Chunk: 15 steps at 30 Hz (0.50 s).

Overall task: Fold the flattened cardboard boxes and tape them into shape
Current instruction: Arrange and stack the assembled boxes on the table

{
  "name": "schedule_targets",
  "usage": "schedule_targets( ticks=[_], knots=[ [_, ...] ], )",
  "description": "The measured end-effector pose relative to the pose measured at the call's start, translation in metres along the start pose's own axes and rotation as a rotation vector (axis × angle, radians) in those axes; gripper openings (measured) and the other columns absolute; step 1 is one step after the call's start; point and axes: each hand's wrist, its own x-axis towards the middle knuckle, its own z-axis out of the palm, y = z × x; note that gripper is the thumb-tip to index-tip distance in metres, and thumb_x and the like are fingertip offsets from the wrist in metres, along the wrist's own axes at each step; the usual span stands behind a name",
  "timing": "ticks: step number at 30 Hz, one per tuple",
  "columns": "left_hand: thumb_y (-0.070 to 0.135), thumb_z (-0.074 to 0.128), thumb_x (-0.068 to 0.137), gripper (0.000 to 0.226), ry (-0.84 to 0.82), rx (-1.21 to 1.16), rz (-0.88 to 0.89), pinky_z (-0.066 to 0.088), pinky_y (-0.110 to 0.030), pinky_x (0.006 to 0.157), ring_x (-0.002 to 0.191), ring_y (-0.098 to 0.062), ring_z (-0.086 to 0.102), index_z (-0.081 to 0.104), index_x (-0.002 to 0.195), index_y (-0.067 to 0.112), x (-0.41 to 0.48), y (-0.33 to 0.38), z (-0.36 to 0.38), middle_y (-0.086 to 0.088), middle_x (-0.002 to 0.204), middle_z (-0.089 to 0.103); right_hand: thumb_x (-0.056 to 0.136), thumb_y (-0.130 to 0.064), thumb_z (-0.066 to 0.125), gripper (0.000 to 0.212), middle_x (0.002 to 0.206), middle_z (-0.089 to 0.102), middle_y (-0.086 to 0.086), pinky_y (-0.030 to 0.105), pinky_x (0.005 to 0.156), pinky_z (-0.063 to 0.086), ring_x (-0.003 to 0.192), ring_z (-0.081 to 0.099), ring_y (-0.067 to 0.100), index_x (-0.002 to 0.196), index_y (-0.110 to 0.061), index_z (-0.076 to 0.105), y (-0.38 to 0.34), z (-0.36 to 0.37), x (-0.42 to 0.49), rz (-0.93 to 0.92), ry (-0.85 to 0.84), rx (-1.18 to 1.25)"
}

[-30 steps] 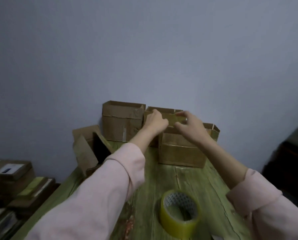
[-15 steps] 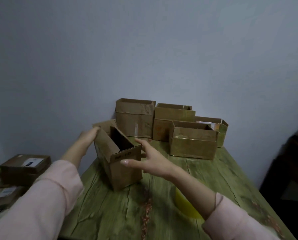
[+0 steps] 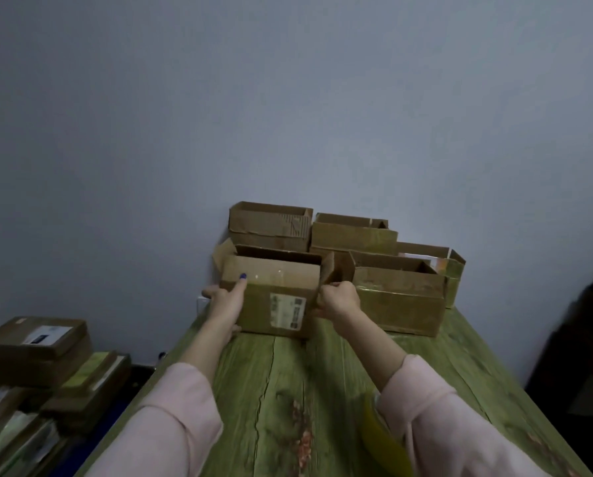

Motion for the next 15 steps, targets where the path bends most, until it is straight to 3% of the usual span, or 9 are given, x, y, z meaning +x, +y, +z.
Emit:
schedule_targets(
  ticks=[5,10,12,15],
  knots=[
    [0.033,0.057,0.092,0.065,-0.085,0.042,0.068,0.044,-0.049,0.100,0.118,-0.031,0.050,0.012,0.135,0.015,0.022,0.000,0.030,-0.016,0.135,0.043,0.095,-0.028,0.048,0.023,0.106,0.066,0.007,0.041,0.085,0.055,0.094,0.065,0.022,0.113,-0.015,0.053,-0.001,0.010,0.029,-0.010,-0.012,0.139],
    [0.031,0.056,0.093,0.065,-0.118,0.075,0.089,0.042,-0.047,0.102,0.119,-0.028,0.049,0.011,0.137,0.015,0.041,0.002,0.047,-0.011,0.136,0.043,0.092,-0.016,0.049,0.062,0.121,0.058,0.009,0.049,0.091,0.051,0.104,0.060,0.026,0.148,-0.024,0.024,0.002,0.012,0.060,0.041,-0.157,0.162],
    [0.030,0.055,0.093,0.066,-0.101,0.088,0.096,0.042,-0.045,0.101,0.119,-0.029,0.049,0.010,0.139,0.014,0.046,0.002,0.051,-0.011,0.137,0.042,0.089,-0.013,0.052,0.073,0.128,0.054,0.010,0.051,0.095,0.049,0.111,0.056,0.028,0.151,-0.025,0.015,0.003,0.015,0.064,0.039,-0.178,0.159],
    [0.029,0.054,0.094,0.071,-0.053,0.141,0.102,0.038,-0.043,0.105,0.126,-0.031,0.043,0.005,0.143,0.011,0.045,0.003,0.052,-0.014,0.145,0.034,0.089,-0.010,0.056,0.071,0.131,0.051,0.013,0.051,0.098,0.046,0.119,0.051,0.032,0.148,-0.013,0.016,0.002,0.016,0.056,0.089,-0.184,0.110]
  ],
)
